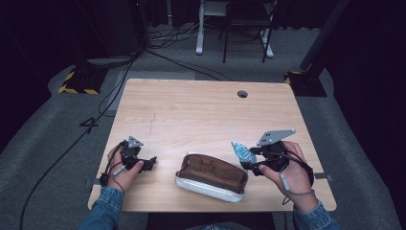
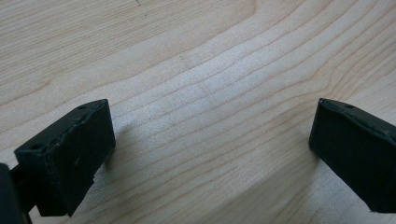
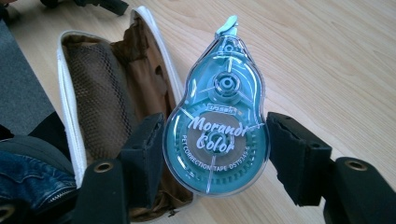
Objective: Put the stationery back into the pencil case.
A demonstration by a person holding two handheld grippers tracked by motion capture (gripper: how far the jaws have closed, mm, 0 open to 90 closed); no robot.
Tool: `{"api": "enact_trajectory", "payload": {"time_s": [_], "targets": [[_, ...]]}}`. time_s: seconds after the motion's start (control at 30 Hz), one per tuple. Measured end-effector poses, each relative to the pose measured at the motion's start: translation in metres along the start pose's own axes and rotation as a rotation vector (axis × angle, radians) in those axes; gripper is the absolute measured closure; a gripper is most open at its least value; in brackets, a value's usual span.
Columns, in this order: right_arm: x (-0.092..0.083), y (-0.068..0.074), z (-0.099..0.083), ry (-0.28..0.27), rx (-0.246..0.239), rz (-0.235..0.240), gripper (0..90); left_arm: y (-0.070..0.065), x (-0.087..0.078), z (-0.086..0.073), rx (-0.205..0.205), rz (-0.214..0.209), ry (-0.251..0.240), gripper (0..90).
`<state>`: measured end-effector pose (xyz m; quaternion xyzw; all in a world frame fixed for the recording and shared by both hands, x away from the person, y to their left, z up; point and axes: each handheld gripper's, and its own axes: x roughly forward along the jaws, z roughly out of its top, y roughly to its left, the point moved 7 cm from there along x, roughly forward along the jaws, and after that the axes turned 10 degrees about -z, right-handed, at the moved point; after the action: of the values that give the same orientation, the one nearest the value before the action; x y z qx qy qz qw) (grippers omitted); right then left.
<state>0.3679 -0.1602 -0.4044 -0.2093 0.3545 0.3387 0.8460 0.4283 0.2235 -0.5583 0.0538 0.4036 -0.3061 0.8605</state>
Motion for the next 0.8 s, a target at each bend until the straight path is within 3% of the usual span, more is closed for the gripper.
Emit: {"api": "enact_trajectory", "payload": {"time_s": [0.8], "targets": [[0.009,0.035,0.009,0.020,-0.077,0.097,39.5,0.000,0.000,0.000,-0.001,0.000,0.000,0.6]]}}
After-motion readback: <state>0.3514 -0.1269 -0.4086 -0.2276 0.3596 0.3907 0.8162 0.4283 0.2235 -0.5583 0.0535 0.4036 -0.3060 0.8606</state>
